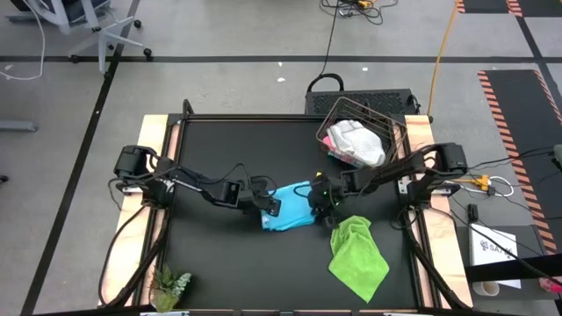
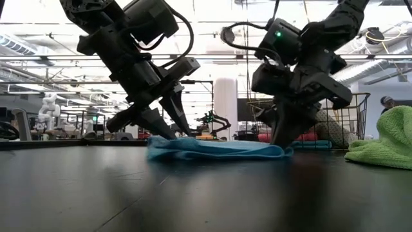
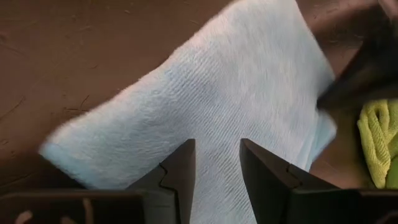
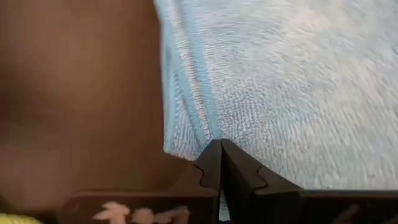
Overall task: Fold microfiber towels
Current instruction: Fold the blue towel
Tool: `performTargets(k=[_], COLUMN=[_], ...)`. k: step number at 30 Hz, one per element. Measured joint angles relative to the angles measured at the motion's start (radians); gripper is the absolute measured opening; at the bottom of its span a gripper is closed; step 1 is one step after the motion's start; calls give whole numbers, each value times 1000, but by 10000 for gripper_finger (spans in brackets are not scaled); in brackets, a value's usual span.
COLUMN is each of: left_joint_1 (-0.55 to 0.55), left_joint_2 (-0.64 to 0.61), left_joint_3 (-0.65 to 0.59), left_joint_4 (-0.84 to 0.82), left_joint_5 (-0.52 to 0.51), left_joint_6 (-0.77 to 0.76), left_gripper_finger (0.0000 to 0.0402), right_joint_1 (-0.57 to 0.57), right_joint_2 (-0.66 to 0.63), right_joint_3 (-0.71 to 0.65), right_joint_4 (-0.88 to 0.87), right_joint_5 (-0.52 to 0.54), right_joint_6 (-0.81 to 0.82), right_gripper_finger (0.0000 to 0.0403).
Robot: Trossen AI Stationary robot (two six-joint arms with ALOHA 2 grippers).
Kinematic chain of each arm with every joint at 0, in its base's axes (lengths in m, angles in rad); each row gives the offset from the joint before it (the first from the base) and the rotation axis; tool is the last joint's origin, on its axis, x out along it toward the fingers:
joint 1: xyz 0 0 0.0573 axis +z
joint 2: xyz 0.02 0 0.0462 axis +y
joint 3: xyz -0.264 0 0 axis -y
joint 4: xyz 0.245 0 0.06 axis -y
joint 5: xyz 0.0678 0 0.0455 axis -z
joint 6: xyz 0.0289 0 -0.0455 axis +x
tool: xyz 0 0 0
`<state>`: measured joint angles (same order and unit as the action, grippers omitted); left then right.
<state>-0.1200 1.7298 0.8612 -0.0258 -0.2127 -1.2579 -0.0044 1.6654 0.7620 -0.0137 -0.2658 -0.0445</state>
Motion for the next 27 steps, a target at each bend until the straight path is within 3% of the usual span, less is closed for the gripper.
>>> performTargets(k=[8,15,21,27], left_joint_1=[1,2,2,2], left_joint_2=[0,0,0,0], left_joint_3=[0,0,0,0], left_joint_4=[-1,0,0,0], left_joint_5=[-3,-5,-5,-4], left_joint_6=[19,24,46,75], left_gripper_finger=[126,126,126,126], right_joint_1=[-47,-37,-37,-56], right_joint_2=[-119,-203,-206,-206], right_joint_3=[-2,-1,-2,-2], right_joint_4=[-24,-126,-301,-293], right_joint_5=[7,2,7,60], right_joint_6=[51,287,450,534], right_gripper_finger=[0,4,37,84])
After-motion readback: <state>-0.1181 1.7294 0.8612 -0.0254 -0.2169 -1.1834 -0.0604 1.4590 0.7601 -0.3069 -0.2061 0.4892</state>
